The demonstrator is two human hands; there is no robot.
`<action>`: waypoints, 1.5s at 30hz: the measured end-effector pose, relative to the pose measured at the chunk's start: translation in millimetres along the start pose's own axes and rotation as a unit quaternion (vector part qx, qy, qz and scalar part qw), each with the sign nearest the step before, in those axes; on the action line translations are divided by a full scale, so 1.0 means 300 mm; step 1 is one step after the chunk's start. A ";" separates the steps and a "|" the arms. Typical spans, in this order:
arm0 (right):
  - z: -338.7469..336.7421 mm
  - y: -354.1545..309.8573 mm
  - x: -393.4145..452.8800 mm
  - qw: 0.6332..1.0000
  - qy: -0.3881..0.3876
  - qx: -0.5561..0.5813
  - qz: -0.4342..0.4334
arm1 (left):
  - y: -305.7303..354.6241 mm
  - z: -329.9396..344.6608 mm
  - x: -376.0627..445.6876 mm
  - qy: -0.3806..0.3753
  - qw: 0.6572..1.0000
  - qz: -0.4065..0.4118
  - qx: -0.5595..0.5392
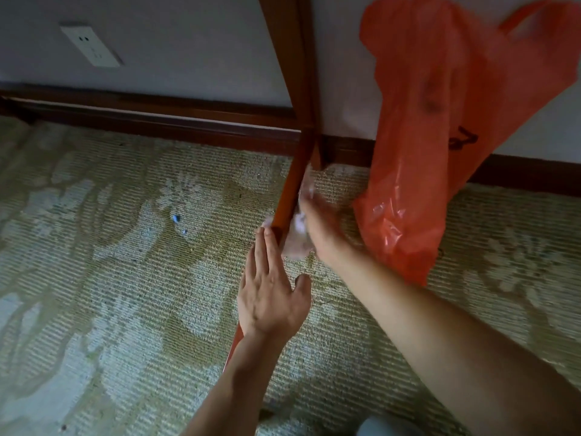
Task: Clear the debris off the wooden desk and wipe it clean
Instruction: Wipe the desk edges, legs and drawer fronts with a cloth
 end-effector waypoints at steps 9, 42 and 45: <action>-0.016 -0.020 0.068 0.998 0.057 0.002 0.016 | 0.000 -0.004 -0.004 -0.004 1.000 0.008 -0.012; 0.192 0.139 -0.414 0.833 -0.077 -0.508 -0.206 | -0.145 0.013 -0.304 0.060 0.981 0.039 -0.182; 0.219 0.171 -0.517 0.764 -0.179 -0.560 -0.265 | -0.184 0.044 -0.461 0.097 0.972 -0.025 -0.214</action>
Point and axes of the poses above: each hand's wrist, its own x-axis towards the middle knuckle, its own z-axis out of the palm, y = z × x, the point moved 3 cm from there along x, towards the middle knuckle, and after that the axes turned 15 degrees about -y, right-handed, at the moved point
